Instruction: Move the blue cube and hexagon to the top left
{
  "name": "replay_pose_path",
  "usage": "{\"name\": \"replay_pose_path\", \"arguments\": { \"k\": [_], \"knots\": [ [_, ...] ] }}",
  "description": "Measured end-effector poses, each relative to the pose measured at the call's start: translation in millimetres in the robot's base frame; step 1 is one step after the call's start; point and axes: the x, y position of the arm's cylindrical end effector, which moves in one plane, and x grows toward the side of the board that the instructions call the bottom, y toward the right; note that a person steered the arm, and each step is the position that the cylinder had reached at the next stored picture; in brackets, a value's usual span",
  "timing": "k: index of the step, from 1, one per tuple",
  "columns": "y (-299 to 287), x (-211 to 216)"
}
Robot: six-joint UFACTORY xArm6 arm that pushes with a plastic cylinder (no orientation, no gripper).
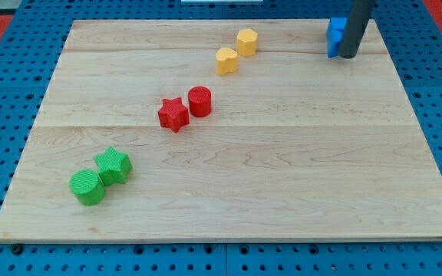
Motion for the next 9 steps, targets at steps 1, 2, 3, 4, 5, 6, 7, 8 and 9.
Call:
{"name": "replay_pose_path", "arguments": {
  "k": [1, 2, 3, 4, 5, 6, 7, 8, 9],
  "knots": [
    [0.0, 0.0],
    [0.2, 2.5],
    [39.0, 11.0],
    [59.7, -9.1],
    [38.0, -62.9],
    [-32.7, -67.0],
    [-92.8, -66.6],
    [-67.4, -82.2],
    [-143.3, -93.3]
  ]
}}
